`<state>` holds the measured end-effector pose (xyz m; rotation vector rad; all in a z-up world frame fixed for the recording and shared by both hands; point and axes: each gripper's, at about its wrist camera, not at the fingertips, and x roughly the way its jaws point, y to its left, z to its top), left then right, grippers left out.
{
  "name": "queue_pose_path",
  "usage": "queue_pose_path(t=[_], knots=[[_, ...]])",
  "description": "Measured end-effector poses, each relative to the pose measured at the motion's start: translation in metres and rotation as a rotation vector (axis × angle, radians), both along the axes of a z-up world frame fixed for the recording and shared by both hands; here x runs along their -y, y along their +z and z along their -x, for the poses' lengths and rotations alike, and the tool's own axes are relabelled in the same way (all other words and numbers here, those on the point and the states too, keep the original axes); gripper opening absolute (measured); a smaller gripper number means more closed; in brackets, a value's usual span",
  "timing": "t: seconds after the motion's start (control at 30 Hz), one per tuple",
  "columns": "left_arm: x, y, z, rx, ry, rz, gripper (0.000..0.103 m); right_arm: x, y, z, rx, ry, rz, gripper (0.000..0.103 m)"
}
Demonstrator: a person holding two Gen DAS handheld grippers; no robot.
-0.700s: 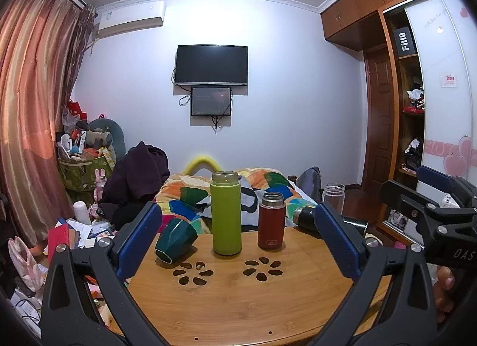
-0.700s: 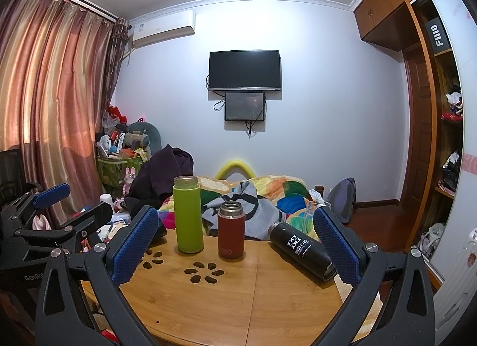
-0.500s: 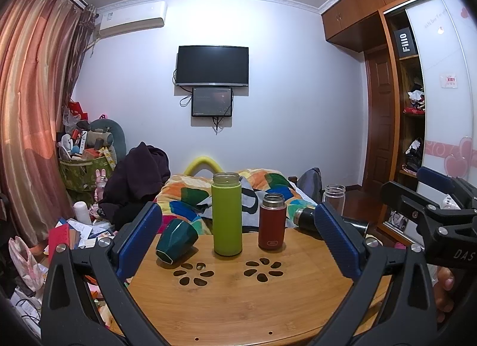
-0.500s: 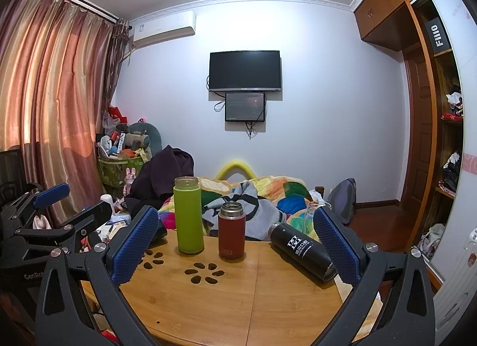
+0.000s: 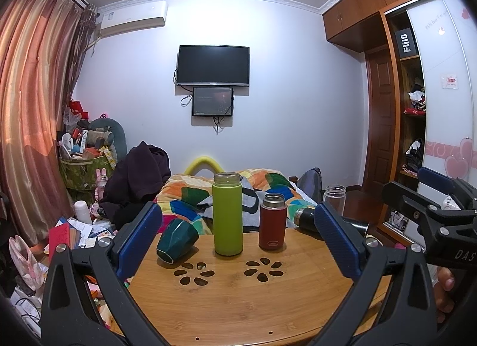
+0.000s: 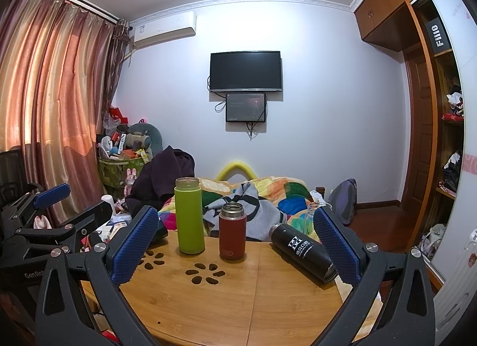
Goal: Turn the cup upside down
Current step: 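Move the right tool toward the black thermos lying on the table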
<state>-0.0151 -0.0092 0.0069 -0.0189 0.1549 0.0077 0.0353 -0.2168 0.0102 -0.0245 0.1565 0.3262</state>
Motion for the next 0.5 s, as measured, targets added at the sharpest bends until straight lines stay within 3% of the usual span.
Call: queue_pose_path(t=[0.5], knots=[[-0.0021, -0.0028, -0.0024, -0.008, -0.001, 0.005, 0.103, -0.0026, -0.0028, -0.0006, -0.005, 0.012, 0.007, 0.103]])
